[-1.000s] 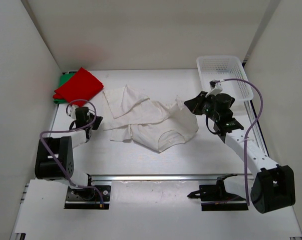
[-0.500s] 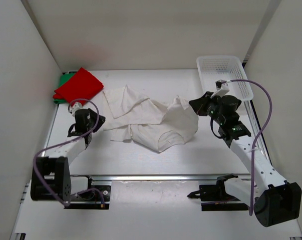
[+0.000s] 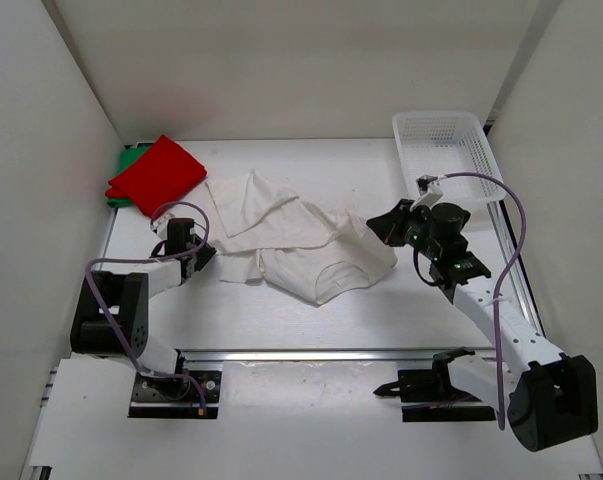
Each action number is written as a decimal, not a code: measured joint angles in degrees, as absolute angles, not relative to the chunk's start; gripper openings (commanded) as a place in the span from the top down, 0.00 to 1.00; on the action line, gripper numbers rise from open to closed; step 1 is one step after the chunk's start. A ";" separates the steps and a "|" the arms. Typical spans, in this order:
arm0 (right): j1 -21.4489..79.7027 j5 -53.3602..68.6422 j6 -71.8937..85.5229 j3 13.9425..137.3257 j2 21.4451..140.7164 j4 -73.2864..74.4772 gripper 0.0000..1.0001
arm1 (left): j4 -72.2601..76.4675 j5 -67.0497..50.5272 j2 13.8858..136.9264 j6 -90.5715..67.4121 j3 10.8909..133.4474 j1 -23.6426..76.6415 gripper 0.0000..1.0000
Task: Fold and stack the t-shirts
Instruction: Flatten out the tshirt
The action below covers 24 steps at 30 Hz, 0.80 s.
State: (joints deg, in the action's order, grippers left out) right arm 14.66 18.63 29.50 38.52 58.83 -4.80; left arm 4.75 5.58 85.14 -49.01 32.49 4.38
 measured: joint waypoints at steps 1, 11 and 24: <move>14.98 19.07 29.76 38.13 58.83 -5.13 1.00 | 4.78 5.82 85.60 -49.45 32.84 4.43 0.65; 18.20 20.93 31.38 34.92 54.89 -8.54 1.00 | 2.81 10.52 88.88 -52.16 36.71 6.02 0.76; 21.30 20.45 31.77 33.67 51.33 -10.22 1.00 | -0.40 12.51 90.63 -54.15 39.29 5.87 1.00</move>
State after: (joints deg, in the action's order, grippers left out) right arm 21.30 20.45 31.77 33.67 51.33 -10.22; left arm -0.40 12.51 90.63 -54.15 39.29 5.87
